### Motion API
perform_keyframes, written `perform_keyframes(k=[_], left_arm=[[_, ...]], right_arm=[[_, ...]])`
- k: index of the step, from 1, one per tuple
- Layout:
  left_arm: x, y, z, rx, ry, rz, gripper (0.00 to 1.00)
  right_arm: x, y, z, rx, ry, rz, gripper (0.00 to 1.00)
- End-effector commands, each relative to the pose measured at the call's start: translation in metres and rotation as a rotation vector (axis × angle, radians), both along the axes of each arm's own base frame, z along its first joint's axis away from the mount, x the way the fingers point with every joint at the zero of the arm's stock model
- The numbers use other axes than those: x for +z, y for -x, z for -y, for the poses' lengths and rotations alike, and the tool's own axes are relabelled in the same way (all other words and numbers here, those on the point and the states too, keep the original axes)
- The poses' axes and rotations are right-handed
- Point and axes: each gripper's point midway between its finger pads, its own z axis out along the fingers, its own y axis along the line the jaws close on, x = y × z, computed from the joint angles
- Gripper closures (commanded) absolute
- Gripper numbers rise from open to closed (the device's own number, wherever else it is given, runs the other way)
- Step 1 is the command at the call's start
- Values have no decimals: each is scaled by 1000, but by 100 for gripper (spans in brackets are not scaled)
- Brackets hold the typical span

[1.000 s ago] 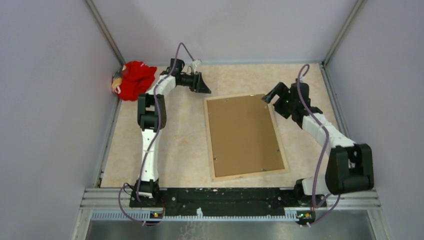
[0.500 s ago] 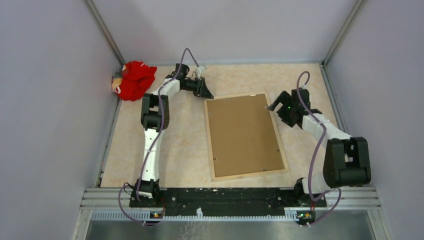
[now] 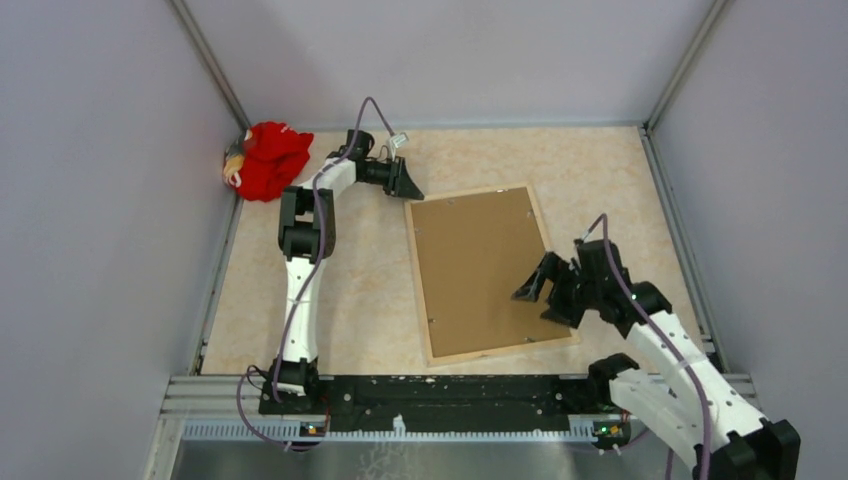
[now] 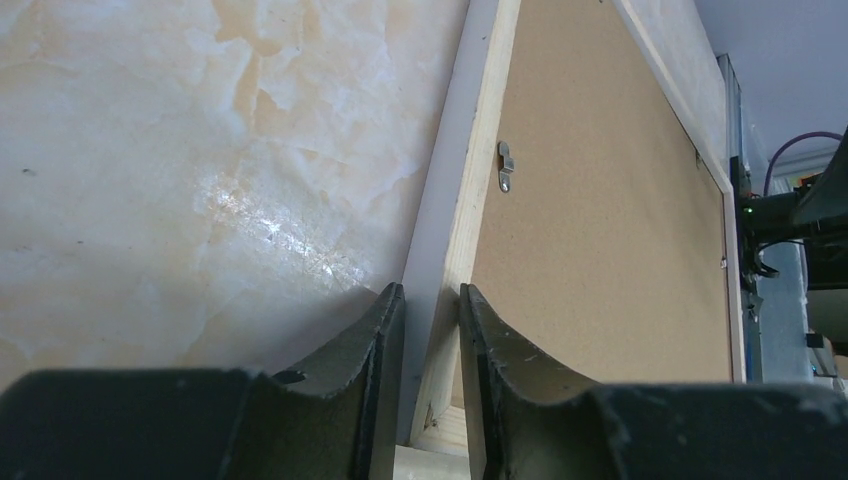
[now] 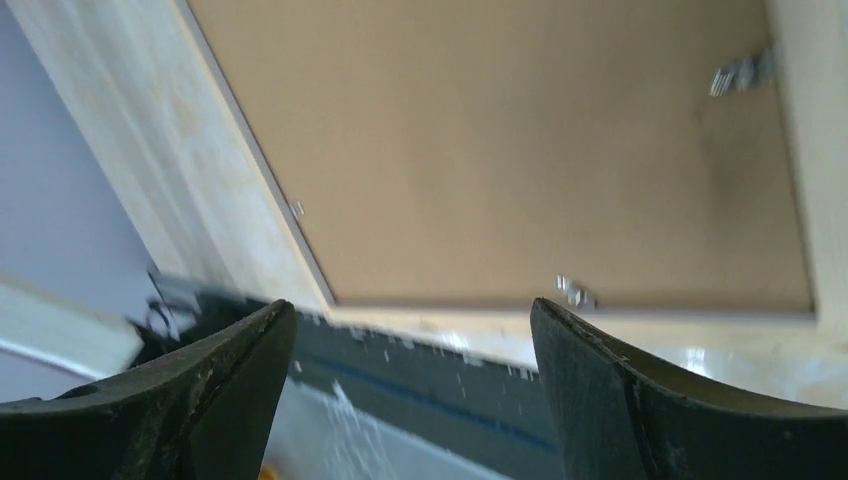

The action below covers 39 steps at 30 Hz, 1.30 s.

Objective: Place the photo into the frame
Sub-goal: Adjust the photo frame at the center of the board.

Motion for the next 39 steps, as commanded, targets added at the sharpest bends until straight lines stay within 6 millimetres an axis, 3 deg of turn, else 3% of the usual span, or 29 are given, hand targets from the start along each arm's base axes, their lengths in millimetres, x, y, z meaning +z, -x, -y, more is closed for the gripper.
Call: perform_keyframes(k=[1, 4, 8, 10, 13, 18, 22, 28, 33, 39], left_arm=[[1, -3, -6, 35, -41, 6, 67], [5, -10, -5, 50, -32, 4, 67], [7, -16, -4, 60, -30, 8, 67], [8, -17, -3, 59, -25, 9, 66], [10, -18, -2, 63, -17, 9, 66], [6, -15, 6, 54, -3, -21, 67], [-2, 1, 8, 20, -18, -53, 70], [-14, 32, -17, -7, -77, -108, 79], [-19, 78, -50, -31, -146, -157, 81], [-33, 158, -75, -149, -254, -227, 81]], right_arm=[[-26, 77, -19, 87, -45, -235, 14], [-42, 105, -25, 148, -40, -308, 15], [-55, 122, -23, 209, -18, -356, 16], [-64, 126, -18, 223, 21, -379, 16], [-78, 113, -18, 205, 56, -349, 16], [-91, 63, -18, 114, 139, -203, 17], [-84, 20, -23, 92, 174, -119, 17], [-68, -41, -21, 61, 156, 7, 17], [-50, -88, -11, 10, 152, 81, 17], [-54, -140, 7, -49, 175, 121, 16]])
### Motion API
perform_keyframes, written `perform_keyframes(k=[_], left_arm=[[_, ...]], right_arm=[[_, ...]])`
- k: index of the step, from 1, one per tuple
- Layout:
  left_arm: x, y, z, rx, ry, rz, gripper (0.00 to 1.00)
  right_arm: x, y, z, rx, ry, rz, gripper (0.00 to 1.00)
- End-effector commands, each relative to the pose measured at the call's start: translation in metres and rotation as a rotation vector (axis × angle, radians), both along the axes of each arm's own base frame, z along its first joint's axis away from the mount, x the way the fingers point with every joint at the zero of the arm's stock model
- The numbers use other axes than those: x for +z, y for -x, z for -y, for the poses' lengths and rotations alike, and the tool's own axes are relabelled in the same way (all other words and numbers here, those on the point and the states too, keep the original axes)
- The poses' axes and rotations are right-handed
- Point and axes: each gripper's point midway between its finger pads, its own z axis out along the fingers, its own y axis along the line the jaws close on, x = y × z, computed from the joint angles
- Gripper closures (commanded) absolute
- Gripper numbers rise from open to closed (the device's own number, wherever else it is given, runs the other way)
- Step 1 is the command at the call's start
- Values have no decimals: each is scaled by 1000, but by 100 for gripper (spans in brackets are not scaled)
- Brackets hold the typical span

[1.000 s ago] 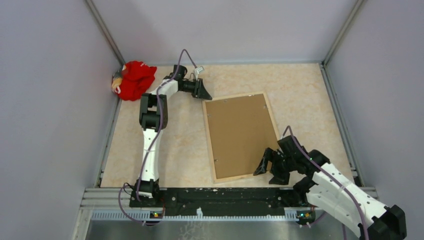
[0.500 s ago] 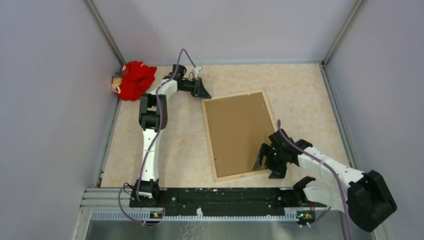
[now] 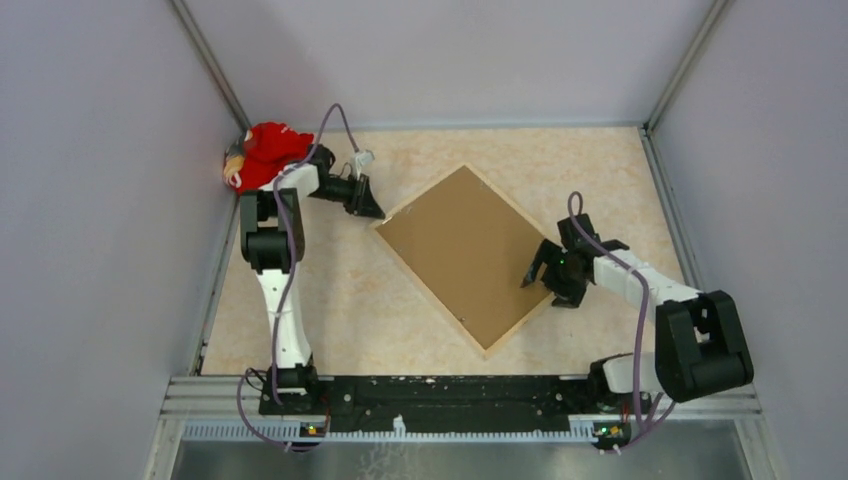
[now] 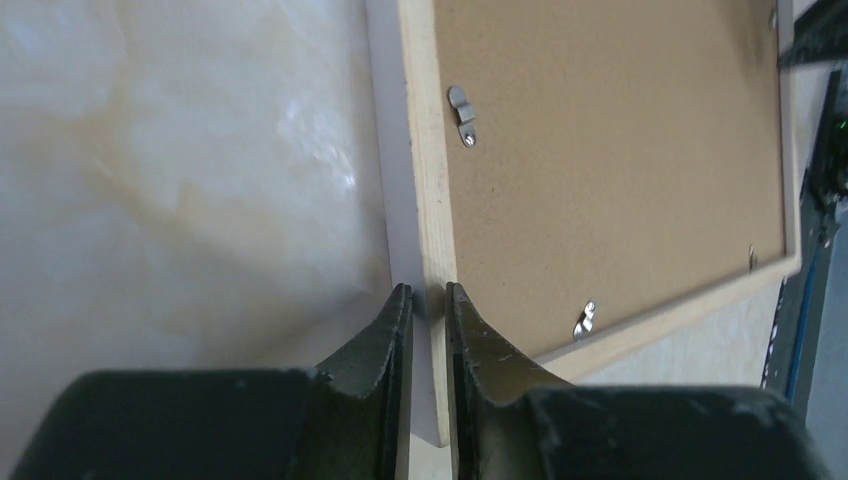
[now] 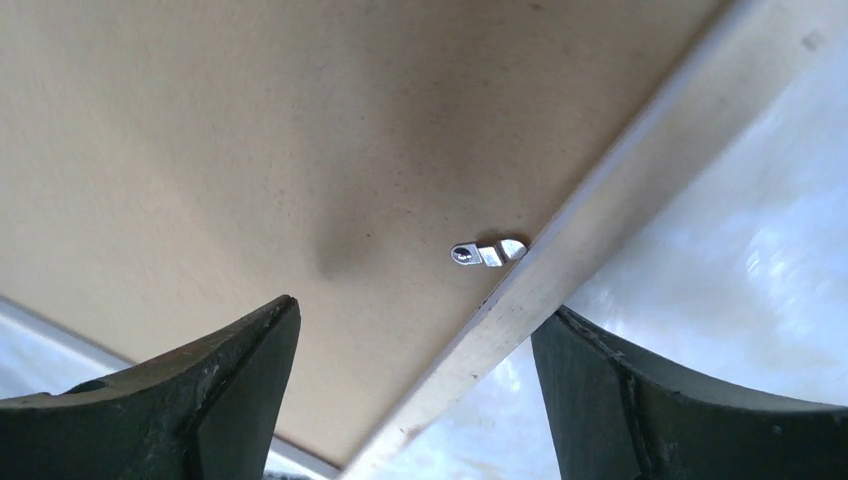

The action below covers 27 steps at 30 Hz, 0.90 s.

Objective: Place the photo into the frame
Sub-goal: Adjust the photo frame at the center of the board.

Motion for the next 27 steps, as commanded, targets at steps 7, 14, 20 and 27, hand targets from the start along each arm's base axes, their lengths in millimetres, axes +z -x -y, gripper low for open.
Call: perform_keyframes(k=[7, 14, 20, 27], left_arm=[[-22, 153, 1, -239, -112, -294, 72], [9, 122, -2, -170, -51, -250, 67], [6, 85, 5, -97, -12, -256, 69], [-2, 68, 7, -70, -8, -256, 74]], right_arm=[[47, -161, 12, -20, 68, 413, 16], [93, -161, 36, -64, 180, 501, 16], [116, -166, 4, -38, 66, 546, 17], [121, -173, -86, 102, -180, 595, 17]])
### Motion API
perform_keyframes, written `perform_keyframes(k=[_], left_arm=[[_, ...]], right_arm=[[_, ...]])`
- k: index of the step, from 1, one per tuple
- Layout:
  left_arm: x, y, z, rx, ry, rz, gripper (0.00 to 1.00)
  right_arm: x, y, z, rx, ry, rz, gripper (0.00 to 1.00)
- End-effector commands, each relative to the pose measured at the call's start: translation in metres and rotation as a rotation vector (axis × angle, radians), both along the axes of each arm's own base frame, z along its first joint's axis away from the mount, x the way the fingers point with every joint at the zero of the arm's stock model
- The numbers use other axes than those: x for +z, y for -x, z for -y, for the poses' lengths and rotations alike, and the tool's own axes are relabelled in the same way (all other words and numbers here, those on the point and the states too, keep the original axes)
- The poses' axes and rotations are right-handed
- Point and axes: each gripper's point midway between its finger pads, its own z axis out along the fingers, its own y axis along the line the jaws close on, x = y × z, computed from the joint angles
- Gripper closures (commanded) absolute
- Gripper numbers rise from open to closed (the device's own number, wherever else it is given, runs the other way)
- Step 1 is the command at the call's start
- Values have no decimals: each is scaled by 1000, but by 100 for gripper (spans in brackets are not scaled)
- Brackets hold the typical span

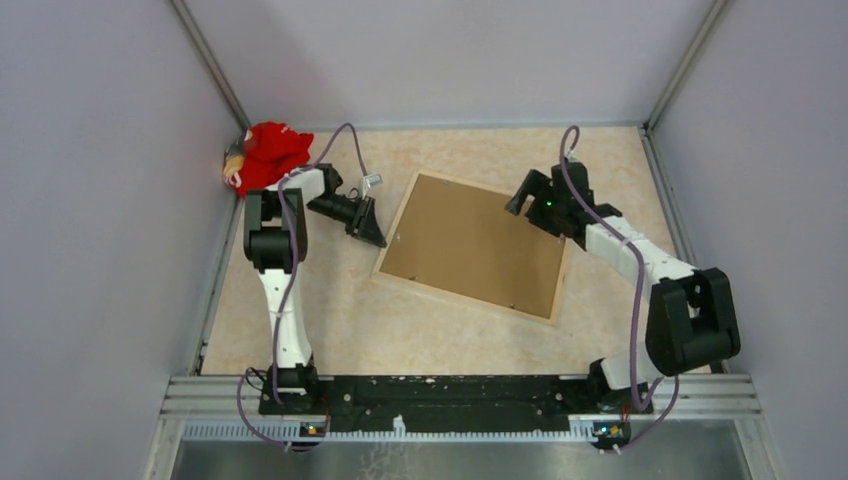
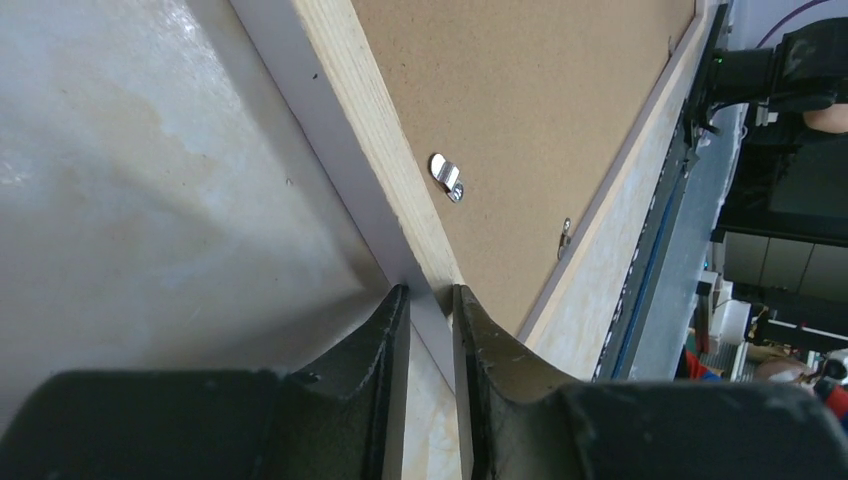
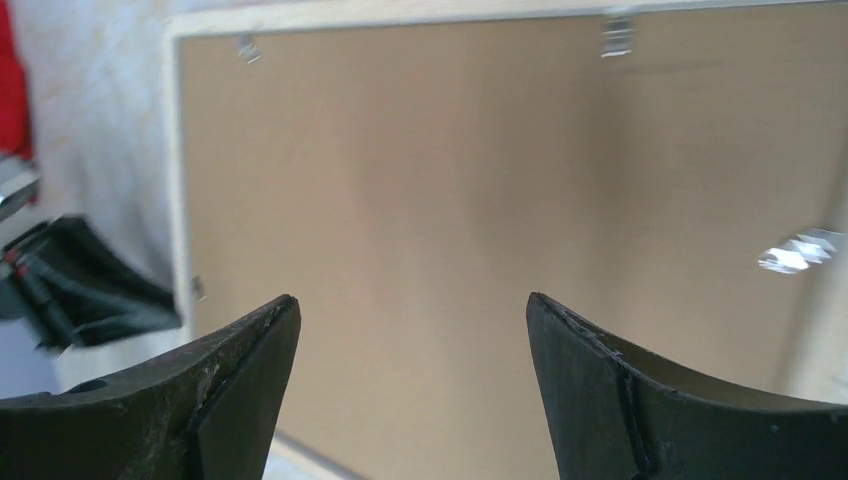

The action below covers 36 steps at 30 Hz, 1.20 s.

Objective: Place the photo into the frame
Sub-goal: Adjust the photo frame at the center of the board, then install the photo frame at the center of the board.

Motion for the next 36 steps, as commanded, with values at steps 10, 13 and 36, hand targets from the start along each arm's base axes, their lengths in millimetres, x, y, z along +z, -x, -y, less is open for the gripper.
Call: perform_keyframes(k=[10, 13, 36], left_arm=[[5, -19, 11, 23, 60, 41, 81], [4, -16, 11, 22, 67, 35, 81], [7, -10, 15, 17, 101, 29, 85]], right_arm=[[12, -25, -252, 464, -434, 66, 21], [4, -23, -278, 495, -459, 45, 22], [-47, -11, -317, 547, -470, -70, 26]])
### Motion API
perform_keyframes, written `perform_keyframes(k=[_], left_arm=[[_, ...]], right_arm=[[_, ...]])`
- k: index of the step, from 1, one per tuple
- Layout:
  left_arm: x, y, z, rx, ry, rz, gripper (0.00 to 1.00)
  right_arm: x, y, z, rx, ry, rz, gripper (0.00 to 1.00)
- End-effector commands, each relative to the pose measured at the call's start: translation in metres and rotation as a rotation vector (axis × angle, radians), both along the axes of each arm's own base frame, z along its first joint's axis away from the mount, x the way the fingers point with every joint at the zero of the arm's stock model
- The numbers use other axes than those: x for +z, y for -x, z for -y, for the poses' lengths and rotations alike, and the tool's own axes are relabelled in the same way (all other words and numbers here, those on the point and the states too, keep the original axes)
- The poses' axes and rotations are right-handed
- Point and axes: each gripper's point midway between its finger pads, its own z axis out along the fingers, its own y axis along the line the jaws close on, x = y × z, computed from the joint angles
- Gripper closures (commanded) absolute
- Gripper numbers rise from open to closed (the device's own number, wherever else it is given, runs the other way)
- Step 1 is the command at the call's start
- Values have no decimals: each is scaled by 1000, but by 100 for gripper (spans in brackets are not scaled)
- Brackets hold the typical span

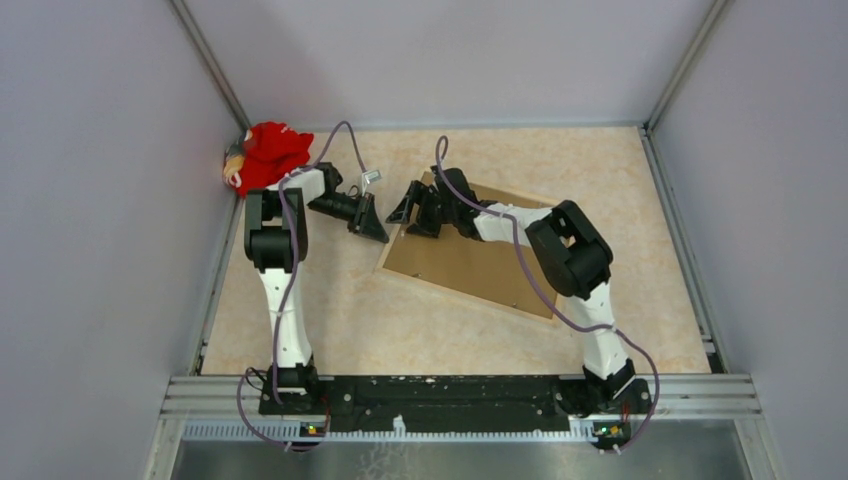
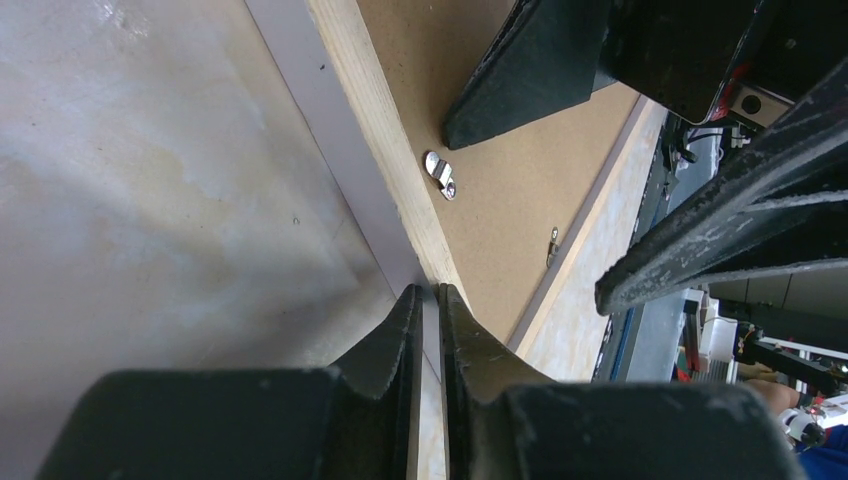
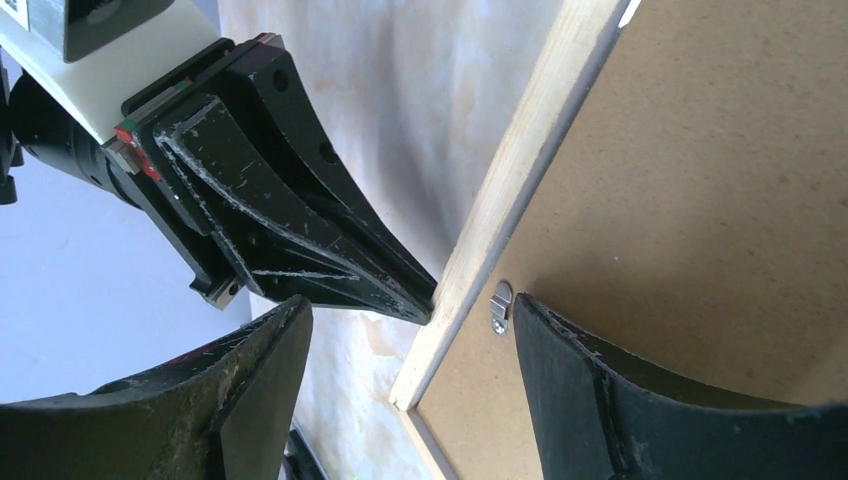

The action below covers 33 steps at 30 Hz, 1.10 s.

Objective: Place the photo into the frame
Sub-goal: Install the photo frame at the center of the board.

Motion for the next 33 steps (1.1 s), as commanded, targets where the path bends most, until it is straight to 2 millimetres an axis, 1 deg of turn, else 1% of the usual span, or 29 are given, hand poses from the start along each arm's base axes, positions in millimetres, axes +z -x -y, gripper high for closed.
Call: perform_keyframes(k=[1, 4, 9, 13, 25, 29, 33], left_arm=[[3, 1, 7, -18, 38, 29, 85], [4, 2, 6, -17, 39, 26, 86], [4, 1, 6, -18, 39, 32, 86], [5, 1, 6, -18, 42, 34, 86], [7, 2, 7, -17, 55, 29, 87], [6, 1, 7, -17, 56, 29, 87], [5, 1, 8, -15, 55, 23, 87]], right_arm=[[7, 4, -18, 39, -30, 14, 27], [1, 6, -19, 43, -16, -1, 27], [-5, 8, -16, 41, 4, -11, 28], [-12, 14, -14, 48, 25, -23, 28], [-46, 31, -3, 45, 100, -83, 28], [-45, 39, -9, 67, 75, -86, 28], [-42, 40, -15, 79, 55, -84, 28]])
